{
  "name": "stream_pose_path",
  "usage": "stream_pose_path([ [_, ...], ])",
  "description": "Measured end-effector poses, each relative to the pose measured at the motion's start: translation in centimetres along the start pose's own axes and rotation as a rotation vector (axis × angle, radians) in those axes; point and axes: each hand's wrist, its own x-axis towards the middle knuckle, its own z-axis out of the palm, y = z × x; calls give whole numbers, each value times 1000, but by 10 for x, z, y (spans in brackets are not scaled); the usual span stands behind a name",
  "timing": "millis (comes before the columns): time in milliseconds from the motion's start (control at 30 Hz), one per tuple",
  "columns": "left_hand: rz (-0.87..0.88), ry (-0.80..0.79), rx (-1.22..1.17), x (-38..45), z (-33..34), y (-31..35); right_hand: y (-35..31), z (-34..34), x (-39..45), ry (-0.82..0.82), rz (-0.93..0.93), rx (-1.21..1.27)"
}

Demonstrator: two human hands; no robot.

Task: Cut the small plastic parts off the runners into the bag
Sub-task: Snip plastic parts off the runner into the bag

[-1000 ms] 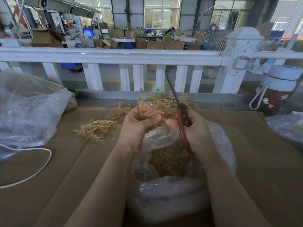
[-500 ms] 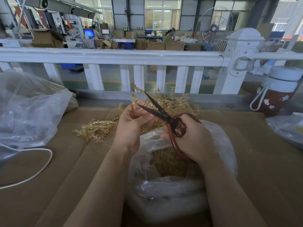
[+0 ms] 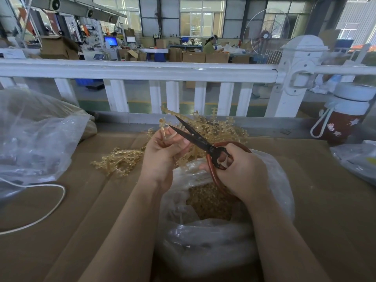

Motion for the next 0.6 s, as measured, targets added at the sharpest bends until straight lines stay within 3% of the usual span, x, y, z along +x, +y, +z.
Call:
stream_pose_path([
  [467, -114, -32, -58, -2, -7, 5, 0, 0, 2, -24, 23, 27],
  [600, -76, -64, 35, -3, -5, 5, -1, -1, 1, -6, 10, 30],
])
